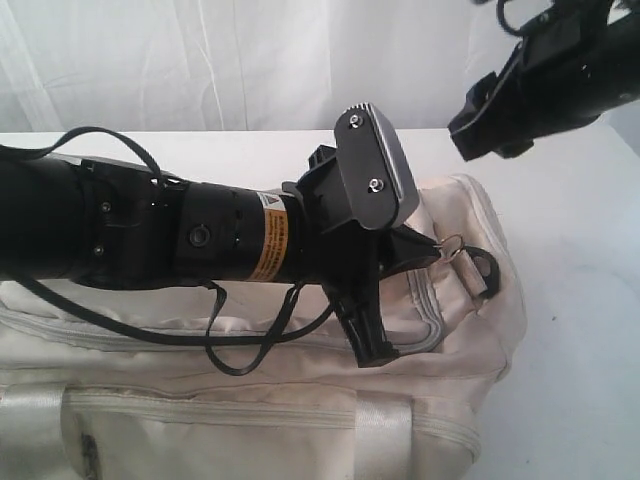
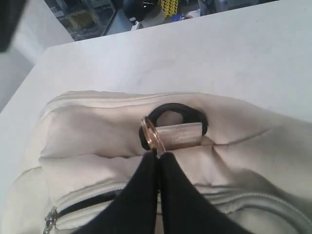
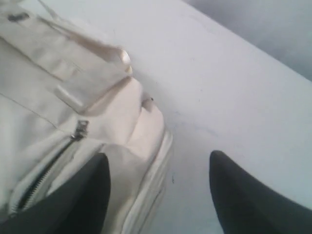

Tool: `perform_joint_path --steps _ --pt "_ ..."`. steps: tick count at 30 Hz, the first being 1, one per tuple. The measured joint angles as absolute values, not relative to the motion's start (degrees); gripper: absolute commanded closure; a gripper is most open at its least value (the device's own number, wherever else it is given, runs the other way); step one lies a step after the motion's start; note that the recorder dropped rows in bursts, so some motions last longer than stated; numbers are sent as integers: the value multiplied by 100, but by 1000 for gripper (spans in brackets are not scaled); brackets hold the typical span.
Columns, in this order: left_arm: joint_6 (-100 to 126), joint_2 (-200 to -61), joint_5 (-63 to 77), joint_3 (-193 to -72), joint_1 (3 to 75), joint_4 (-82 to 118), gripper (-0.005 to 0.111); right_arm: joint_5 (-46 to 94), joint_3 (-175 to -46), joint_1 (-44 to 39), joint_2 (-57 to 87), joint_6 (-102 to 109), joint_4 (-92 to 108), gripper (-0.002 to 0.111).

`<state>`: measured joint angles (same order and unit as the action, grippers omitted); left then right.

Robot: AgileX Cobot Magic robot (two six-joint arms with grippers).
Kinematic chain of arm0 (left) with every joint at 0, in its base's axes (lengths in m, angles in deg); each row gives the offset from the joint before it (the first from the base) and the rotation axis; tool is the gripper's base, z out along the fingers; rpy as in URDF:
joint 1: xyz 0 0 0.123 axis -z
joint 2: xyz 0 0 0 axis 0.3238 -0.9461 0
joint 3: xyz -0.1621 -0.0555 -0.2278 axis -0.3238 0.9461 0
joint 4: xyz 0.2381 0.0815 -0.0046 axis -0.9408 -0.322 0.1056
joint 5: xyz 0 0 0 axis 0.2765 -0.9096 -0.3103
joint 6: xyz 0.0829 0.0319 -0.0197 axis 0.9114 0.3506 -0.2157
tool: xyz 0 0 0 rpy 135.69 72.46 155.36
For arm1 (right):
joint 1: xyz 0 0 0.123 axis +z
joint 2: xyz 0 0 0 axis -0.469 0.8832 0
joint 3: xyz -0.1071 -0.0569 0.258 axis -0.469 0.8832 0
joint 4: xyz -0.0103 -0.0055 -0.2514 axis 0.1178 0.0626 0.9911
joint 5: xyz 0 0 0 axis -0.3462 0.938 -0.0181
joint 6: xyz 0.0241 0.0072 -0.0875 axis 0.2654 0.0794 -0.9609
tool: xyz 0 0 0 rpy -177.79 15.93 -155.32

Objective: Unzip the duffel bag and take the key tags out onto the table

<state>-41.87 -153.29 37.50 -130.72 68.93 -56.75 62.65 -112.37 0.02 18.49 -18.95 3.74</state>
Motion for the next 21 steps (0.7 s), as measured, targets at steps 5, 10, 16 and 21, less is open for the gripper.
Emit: perform_joint_path --steps 5,10,16,21 --pt "-4224 -15329 3750 -13072 6893 -5675 102 6339 -11237 2 2553 -1819 512 51" --pt "-4224 -15329 3750 -13072 6893 -5685 102 6348 -11237 2 2776 -2016 294 51" --pt "-4246 -15329 3750 -13072 6893 -5804 102 6385 -11237 2 2932 -2345 212 65" --pt "-4292 -15329 3738 -13072 6893 -5828 102 6336 -11237 2 3139 -2359 212 108"
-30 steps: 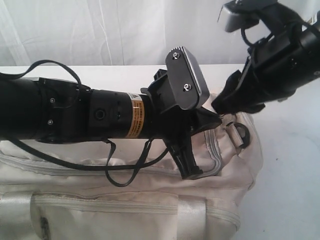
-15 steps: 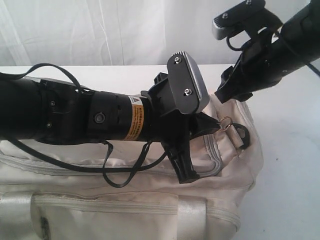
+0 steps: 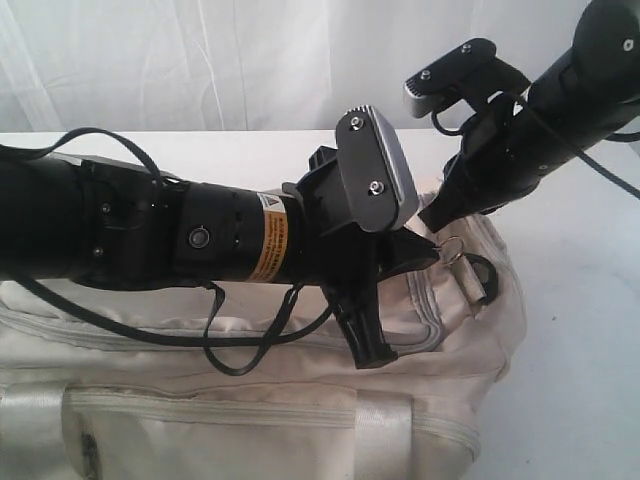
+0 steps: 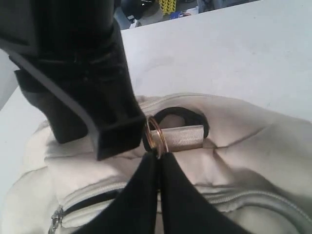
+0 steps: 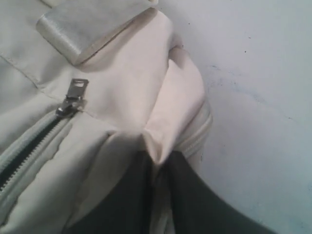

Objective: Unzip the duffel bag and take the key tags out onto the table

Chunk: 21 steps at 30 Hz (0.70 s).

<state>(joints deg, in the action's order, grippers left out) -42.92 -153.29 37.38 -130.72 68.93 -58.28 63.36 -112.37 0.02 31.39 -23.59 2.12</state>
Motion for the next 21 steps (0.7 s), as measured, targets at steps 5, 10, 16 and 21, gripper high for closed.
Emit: perform_joint_path --steps 5,10,16,21 --pt "-4481 -15329 3973 -13072 6893 -5828 102 6147 -11329 2 3165 -2359 212 108" --pt "-5056 -15329 4456 -13072 6883 -6208 102 6167 -11803 2 3190 -2242 161 108" --pt "-5973 -15329 5013 -13072 6883 -7058 102 6252 -11927 2 3230 -2147 201 108" --pt "-6816 -15191 5390 -13072 6883 -7713 102 6276 -11927 2 3266 -2121 361 108"
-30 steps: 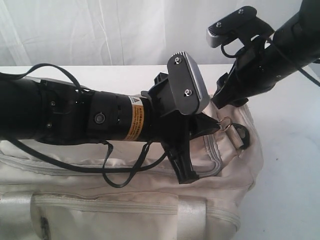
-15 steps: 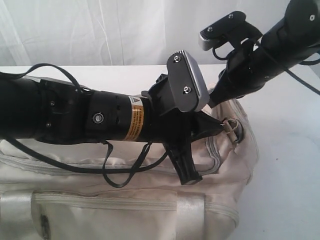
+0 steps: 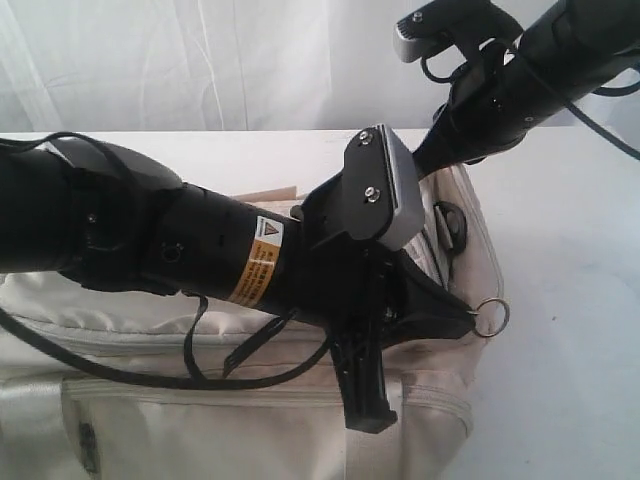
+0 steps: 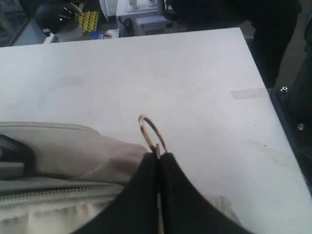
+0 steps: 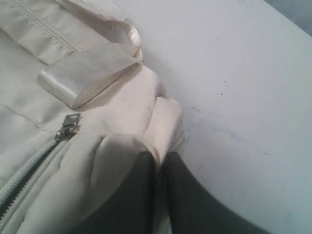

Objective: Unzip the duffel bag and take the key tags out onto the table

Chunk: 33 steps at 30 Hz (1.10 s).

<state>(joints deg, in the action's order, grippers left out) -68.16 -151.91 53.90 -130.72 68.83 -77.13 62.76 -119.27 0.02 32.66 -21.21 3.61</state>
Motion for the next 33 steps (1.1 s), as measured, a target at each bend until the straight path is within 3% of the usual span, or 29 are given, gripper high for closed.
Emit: perform_joint_path --steps 13,15,23,28,33 --pt "-8903 -14561 5458 -13007 6839 -8092 102 6467 -11928 -358 3277 -1828 278 108" --pt "-9170 -14527 5494 -12997 6839 -8092 102 6535 -11928 -370 3277 -1816 268 103" --pt "-9634 -14481 6142 -12961 6839 -8193 102 6516 -11994 -453 3123 -1816 371 59" --pt "-9662 -14471 6190 -12961 6849 -8232 102 7104 -12028 -474 2741 -1816 -51 59" --pt "-9662 -14459 6179 -12961 6849 -8232 102 8651 -12028 -474 2544 -1871 -1261 59"
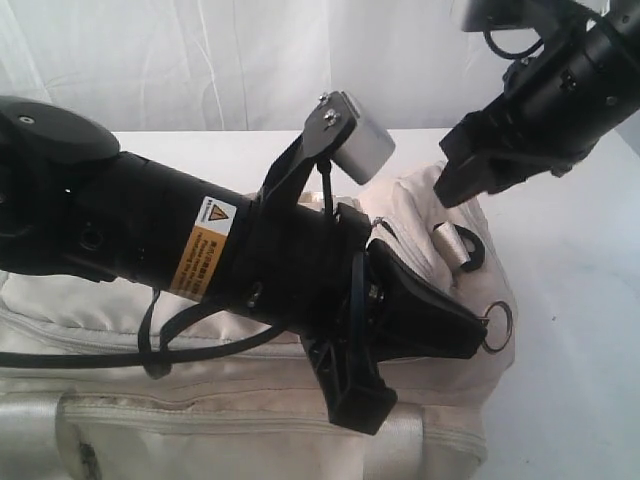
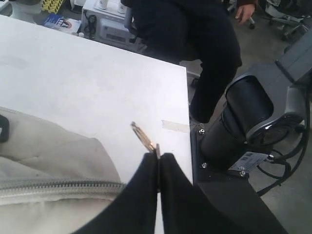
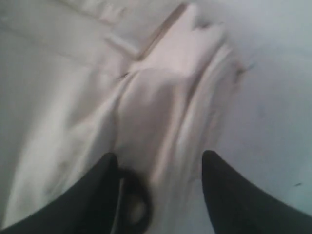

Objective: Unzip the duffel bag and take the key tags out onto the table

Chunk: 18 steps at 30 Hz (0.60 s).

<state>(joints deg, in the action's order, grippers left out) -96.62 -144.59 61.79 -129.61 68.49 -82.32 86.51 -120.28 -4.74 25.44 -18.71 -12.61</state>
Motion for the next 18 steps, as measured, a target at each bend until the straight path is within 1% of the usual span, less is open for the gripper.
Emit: perform_joint_path --steps 4,12,17,18 --pt "-9652 -14459 6179 -12961 6849 -8232 102 9214 -12028 -474 2545 -1900 -1949 59" --pt "-8944 -14448 5993 -12961 6879 -8232 102 9341 -12028 -435 2654 -1893 -2064 61" --pt "-7366 -14436 5559 -12961 6887 -8220 102 9351 -12028 -36 3015 -1871 -2054 61" --pt "-7141 -14436 5483 -12961 6887 -8220 102 9351 -12028 -28 3076 -1871 -2014 63"
